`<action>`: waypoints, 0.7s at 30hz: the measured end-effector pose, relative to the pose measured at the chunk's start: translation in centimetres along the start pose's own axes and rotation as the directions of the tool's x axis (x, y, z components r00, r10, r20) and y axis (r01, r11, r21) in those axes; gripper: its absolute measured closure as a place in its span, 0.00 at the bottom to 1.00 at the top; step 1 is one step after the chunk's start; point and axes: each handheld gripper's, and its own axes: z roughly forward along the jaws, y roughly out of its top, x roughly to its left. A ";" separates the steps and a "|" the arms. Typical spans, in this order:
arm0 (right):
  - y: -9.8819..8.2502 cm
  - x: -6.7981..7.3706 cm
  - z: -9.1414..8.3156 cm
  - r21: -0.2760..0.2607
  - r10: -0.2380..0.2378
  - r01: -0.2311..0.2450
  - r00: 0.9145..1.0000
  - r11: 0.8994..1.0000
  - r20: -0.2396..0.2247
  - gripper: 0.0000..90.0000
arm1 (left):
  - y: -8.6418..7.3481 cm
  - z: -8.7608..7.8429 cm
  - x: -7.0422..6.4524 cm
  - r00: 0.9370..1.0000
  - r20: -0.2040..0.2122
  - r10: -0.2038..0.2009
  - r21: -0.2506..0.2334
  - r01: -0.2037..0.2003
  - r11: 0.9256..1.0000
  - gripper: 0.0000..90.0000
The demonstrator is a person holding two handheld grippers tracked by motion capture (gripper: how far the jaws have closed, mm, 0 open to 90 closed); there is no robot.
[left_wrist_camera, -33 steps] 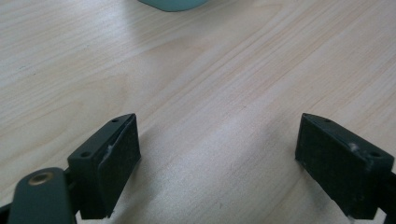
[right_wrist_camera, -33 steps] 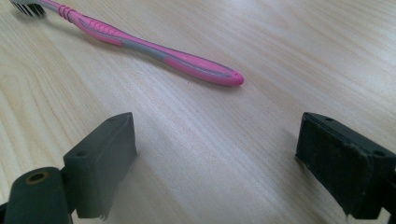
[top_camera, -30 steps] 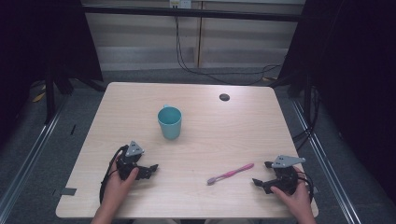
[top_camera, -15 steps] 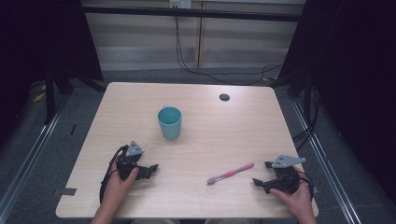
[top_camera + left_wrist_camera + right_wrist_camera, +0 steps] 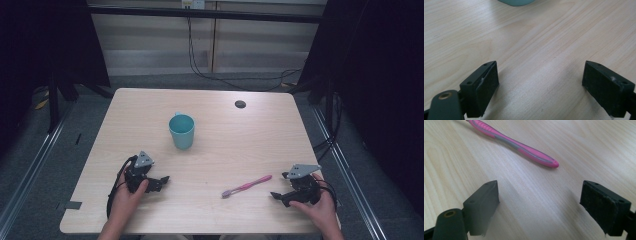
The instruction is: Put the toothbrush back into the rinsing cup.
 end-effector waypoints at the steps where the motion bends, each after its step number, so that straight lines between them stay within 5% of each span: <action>1: 0.2 0.0 -0.1 0.005 -0.011 0.011 1.000 1.000 -0.003 0.17 | 0.0 0.0 0.0 1.000 0.000 0.000 0.000 0.000 1.000 0.15; 11: 2.2 0.1 -0.5 0.098 -0.124 0.126 0.992 0.987 -0.032 0.20 | 0.0 0.0 0.0 1.000 0.000 0.000 0.001 0.000 1.000 0.15; 21: 4.6 0.6 0.2 0.187 -0.230 0.240 0.971 0.953 -0.072 0.22 | 0.0 0.0 0.0 1.000 0.000 0.000 0.001 0.000 1.000 0.15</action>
